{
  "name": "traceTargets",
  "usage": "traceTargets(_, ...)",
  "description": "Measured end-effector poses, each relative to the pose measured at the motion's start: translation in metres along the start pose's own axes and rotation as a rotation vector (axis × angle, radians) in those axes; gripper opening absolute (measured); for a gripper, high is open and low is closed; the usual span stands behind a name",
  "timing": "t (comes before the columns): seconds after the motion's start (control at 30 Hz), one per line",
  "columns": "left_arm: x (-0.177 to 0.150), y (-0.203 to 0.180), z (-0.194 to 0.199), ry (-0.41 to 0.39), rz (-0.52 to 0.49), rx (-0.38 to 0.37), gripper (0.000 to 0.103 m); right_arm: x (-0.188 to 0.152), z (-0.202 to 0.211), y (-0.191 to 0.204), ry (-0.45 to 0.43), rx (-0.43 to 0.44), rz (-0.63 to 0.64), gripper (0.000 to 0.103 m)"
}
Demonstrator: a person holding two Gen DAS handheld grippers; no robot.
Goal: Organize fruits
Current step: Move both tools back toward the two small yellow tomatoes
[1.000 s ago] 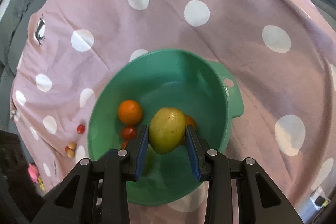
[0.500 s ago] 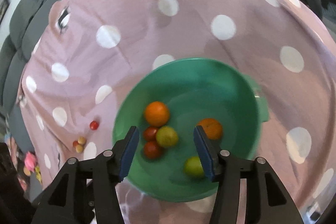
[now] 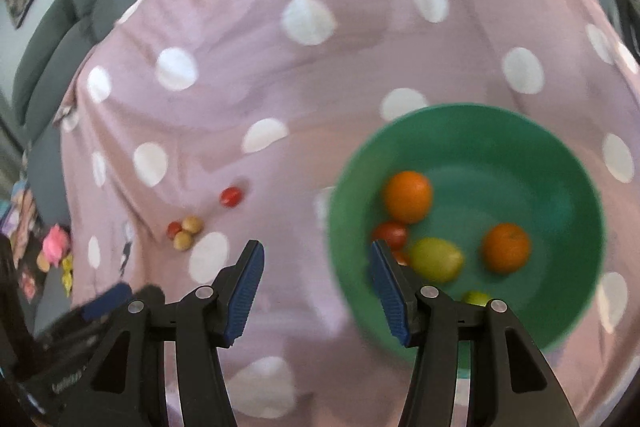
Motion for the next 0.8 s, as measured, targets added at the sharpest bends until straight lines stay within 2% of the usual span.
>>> traceTargets(0.1, 0.006, 0.018, -0.001, -0.016, -0.010, 0.037, 0.075, -0.003, -0.009, 0.020, 0.008, 0.024, 0.032, 0.056)
traceTargets(0.2, 0.006, 0.043, -0.007, -0.025, 0.063, 0.039, 0.075, -0.007, -0.017, 0.036, 0.021, 0.037, 0.077, 0.056)
traceTargets(0.3, 0.007, 0.064, -0.015, -0.008, 0.083, 0.090, 0.075, -0.011, -0.023, 0.045, 0.027, 0.030, 0.105, 0.056)
traceTargets(0.5, 0.014, 0.100, -0.011, -0.024, 0.159, 0.138, 0.074, -0.018, -0.037, 0.056, 0.051, 0.040, 0.116, 0.055)
traceTargets(0.8, 0.018, 0.113, -0.006, 0.001, 0.201, 0.103, 0.074, -0.031, -0.047, 0.074, 0.086, 0.066, 0.154, 0.055)
Point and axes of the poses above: each gripper's, at about its wrist camera, not at the fingertips, and z roughly against the way its jaws point, y to its left, x to its top, the point moved 7 cm from there along -z, roughly the way its jaws point, and after that the axes turned 7 degrees about z, right-handed, at the moved point
